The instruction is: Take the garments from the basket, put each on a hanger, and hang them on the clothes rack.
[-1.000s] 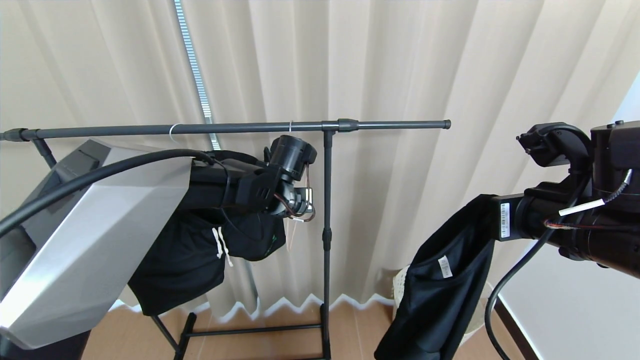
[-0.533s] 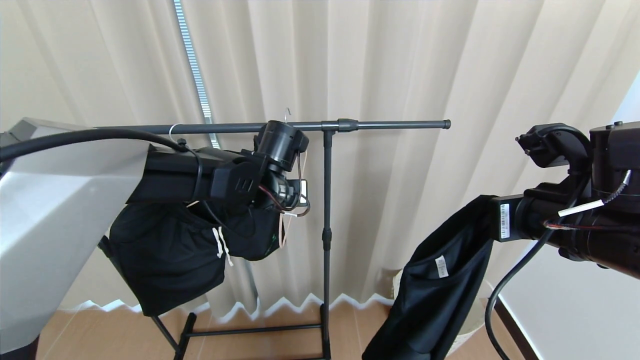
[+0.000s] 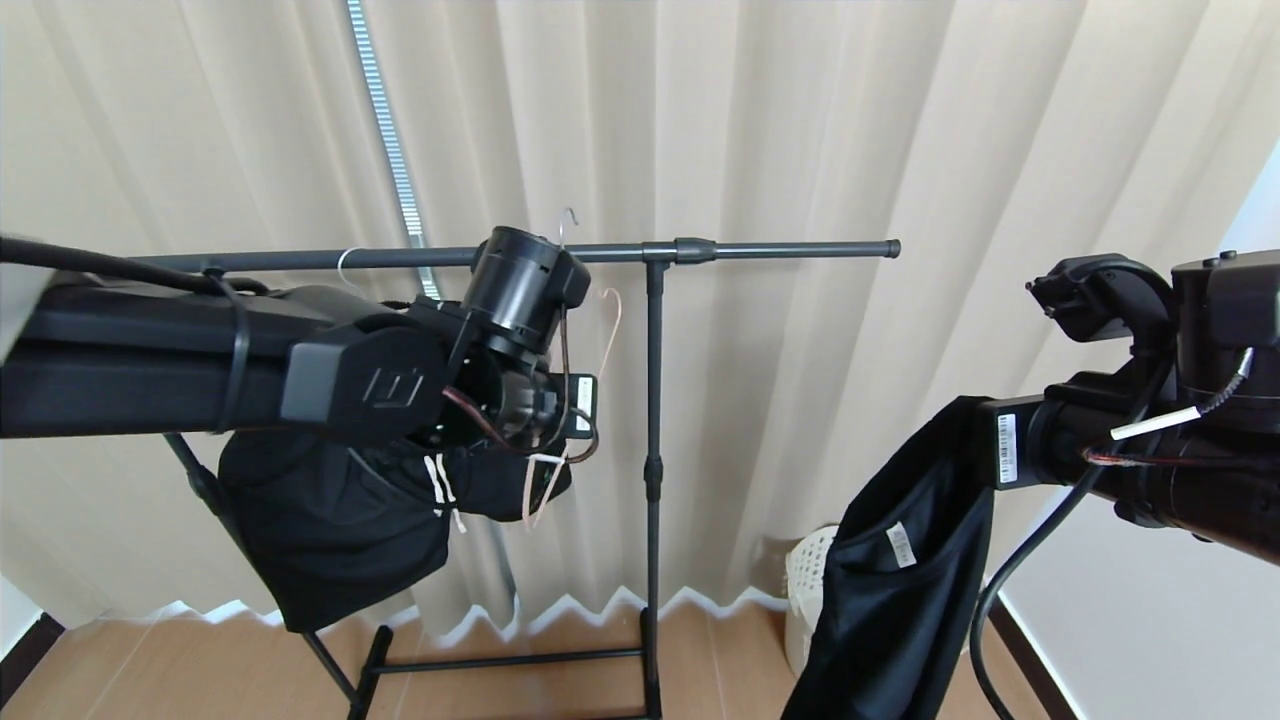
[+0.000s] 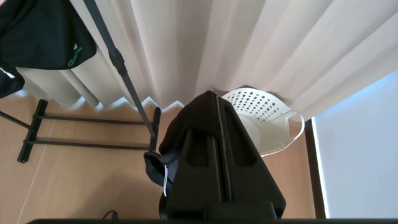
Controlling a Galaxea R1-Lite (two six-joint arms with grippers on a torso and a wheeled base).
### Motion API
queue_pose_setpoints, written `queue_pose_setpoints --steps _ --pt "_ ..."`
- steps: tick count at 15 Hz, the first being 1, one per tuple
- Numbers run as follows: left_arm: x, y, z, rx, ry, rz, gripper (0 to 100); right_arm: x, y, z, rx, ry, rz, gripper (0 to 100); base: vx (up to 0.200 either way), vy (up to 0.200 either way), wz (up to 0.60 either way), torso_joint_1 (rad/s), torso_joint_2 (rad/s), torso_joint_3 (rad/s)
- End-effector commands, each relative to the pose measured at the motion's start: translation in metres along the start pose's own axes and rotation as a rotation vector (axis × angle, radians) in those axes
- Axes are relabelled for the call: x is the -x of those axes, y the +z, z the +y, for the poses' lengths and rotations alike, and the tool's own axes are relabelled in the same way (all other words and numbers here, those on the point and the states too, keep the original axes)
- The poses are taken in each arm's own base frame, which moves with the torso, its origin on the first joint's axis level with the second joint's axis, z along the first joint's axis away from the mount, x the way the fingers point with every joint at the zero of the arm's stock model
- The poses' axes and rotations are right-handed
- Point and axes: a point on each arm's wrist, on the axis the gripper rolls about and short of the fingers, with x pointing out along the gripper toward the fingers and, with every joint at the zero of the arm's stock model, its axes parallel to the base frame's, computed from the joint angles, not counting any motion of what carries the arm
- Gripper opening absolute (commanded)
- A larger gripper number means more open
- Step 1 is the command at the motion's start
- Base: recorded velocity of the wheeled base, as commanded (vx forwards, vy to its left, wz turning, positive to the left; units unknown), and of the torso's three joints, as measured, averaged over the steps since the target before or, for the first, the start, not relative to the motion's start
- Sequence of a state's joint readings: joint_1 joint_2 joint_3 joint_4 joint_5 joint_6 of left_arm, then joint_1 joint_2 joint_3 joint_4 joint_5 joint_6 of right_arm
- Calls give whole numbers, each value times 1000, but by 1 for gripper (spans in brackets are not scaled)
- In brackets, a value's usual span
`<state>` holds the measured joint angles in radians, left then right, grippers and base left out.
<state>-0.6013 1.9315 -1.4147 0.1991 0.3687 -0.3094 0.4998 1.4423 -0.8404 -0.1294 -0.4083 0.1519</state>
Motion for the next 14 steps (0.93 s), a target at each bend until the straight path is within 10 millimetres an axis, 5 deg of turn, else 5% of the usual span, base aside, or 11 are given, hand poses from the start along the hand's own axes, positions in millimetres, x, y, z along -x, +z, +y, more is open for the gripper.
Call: queue_pose_setpoints --steps 1,2,3,6,10,14 --pt "39 -9 15 -21 -13 -16 0 0 -1 1 3 4 1 0 0 0 0 0 0 0" --pt "39 -9 15 -21 -13 -16 0 0 -1 1 3 4 1 0 0 0 0 0 0 0" --pt "64 -27 30 -53 -11 -1 0 1 -1 1 5 6 1 0 0 0 0 0 0 0" --pt "91 -61 49 -113 -28 3 0 4 -4 10 25 35 7 0 0 0 0 0 0 0" --pt "111 -131 71 -251 -102 -31 0 9 -4 20 46 77 -2 0 0 0 0 0 0 0" --pt "137 -157 90 -307 -261 -124 0 2 13 28 179 84 -52 0 0 0 0 0 0 0"
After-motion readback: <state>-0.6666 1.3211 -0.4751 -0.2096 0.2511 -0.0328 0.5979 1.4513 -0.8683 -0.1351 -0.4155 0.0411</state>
